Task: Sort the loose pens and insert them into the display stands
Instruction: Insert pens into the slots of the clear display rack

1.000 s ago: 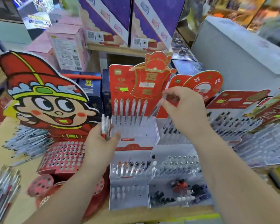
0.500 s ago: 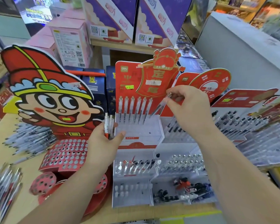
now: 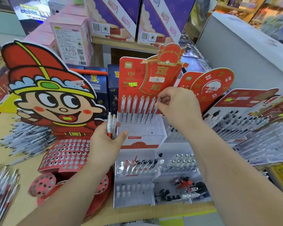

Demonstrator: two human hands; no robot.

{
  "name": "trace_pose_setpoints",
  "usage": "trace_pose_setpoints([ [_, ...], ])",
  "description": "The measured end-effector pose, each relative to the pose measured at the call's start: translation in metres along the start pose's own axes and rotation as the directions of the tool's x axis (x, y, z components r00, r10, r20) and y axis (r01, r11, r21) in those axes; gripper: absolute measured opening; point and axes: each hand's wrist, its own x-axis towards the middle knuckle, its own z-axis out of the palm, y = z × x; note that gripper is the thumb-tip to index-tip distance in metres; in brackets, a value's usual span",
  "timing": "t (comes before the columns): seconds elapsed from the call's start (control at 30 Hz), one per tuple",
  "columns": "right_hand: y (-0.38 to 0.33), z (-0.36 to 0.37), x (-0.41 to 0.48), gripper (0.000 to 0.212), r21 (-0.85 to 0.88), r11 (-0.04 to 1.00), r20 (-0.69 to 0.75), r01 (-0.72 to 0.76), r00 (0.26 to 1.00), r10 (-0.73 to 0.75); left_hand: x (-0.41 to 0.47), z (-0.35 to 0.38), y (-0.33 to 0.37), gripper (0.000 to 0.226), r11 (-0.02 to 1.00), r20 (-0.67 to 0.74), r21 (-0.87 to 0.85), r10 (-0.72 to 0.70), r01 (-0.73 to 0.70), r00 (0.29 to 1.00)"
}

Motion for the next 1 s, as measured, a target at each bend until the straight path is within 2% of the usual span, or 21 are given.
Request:
trace_pose_setpoints([
  [0.27,-0.001,0.0,0.003,0.02,-0.089,0.994,0.031,-0.06,0.998,0.063,0.002,0.0,-0.003,0.029,1.0,0.005,0.022,0.008,-0.008,1.0],
  [0.4,-0.002,0.0,0.003,0.019,-0.067,0.99,0.044,-0.123,0.991,0.126,0.0,0.0,-0.004,0.028,1.0,0.002,0.014,0.024,-0.024,1.0],
  [0.53,-0.003,-0.005,0.001,0.018,-0.087,0.989,0.064,-0.122,0.99,0.127,0.0,-0.001,-0.001,0.026,0.999,0.006,0.033,0.016,-0.016,1.0],
  [0.6,-0.004,-0.009,-0.005,0.022,-0.09,0.991,0.023,-0.099,0.995,0.101,-0.002,-0.003,0.004,0.021,0.997,0.022,0.065,0.028,-0.029,0.999],
  [0.67,-0.006,-0.015,-0.012,0.02,-0.082,0.995,-0.079,-0.054,0.996,0.048,-0.002,-0.007,0.011,0.007,0.998,0.035,0.05,0.022,-0.024,0.999],
  [0.77,-0.013,-0.025,-0.026,0.009,0.058,0.998,-0.174,0.018,0.985,-0.007,-0.013,-0.015,0.025,0.022,0.977,0.115,-0.167,-0.112,0.13,0.987],
  [0.83,-0.021,-0.031,-0.039,0.003,0.211,0.977,-0.097,0.016,0.995,0.004,-0.023,-0.019,0.036,0.028,0.917,0.258,-0.315,-0.165,0.244,0.952],
  [0.9,-0.029,-0.031,-0.052,0.007,0.37,0.926,0.083,-0.072,0.996,0.045,-0.033,-0.021,0.045,0.028,0.854,0.416,-0.423,-0.114,0.303,0.902],
  [1.0,-0.035,-0.027,-0.068,0.017,0.57,0.779,0.345,-0.261,0.937,0.061,-0.043,-0.017,0.053,0.026,0.842,0.549,-0.44,-0.023,0.312,0.836],
])
